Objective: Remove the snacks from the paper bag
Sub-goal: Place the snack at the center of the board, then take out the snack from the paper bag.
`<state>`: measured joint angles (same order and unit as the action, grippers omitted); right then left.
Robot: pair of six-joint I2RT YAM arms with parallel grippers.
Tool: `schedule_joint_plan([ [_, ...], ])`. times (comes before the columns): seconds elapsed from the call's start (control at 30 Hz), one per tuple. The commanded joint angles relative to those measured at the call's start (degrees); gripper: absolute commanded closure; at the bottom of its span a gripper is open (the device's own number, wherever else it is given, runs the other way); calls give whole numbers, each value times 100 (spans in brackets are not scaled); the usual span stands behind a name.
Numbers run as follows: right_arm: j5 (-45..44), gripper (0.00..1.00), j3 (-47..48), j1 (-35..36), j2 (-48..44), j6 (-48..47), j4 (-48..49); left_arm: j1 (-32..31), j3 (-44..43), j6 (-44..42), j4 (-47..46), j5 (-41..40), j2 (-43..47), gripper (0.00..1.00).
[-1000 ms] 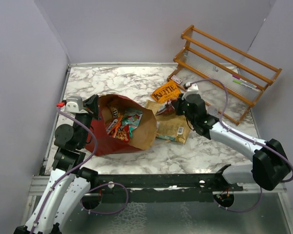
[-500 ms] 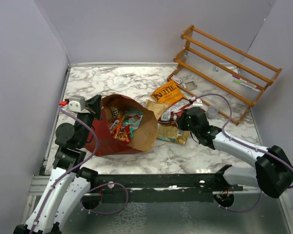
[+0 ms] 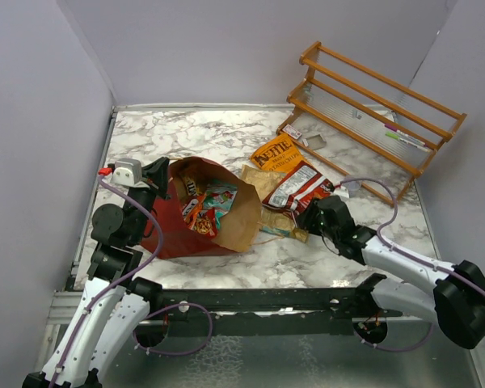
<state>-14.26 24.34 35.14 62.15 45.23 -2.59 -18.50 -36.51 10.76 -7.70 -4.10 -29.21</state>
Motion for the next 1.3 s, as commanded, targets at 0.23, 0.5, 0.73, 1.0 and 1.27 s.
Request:
schedule_joint_plan([
  [0.23, -588, 39, 111, -24, -1096, 545, -807, 6, 47, 25, -168, 56, 30, 100],
  [0.5, 259, 1, -473, -24, -2410, -350, 261, 1, 31, 53, -149, 15, 15, 100],
  [0.73, 1370, 1, 464, -24, -2060, -1748, 1057, 4, 30, 78, -161, 60, 10, 100],
  [1.0, 4342, 1, 1688, 12, -224, -1618, 1636, 9, 32, 74, -114, 36, 60, 100],
  [1.27, 3841, 1, 2099, 1396, 534, -1309, 1804, 13, 32, 83, -123, 53, 32, 100],
])
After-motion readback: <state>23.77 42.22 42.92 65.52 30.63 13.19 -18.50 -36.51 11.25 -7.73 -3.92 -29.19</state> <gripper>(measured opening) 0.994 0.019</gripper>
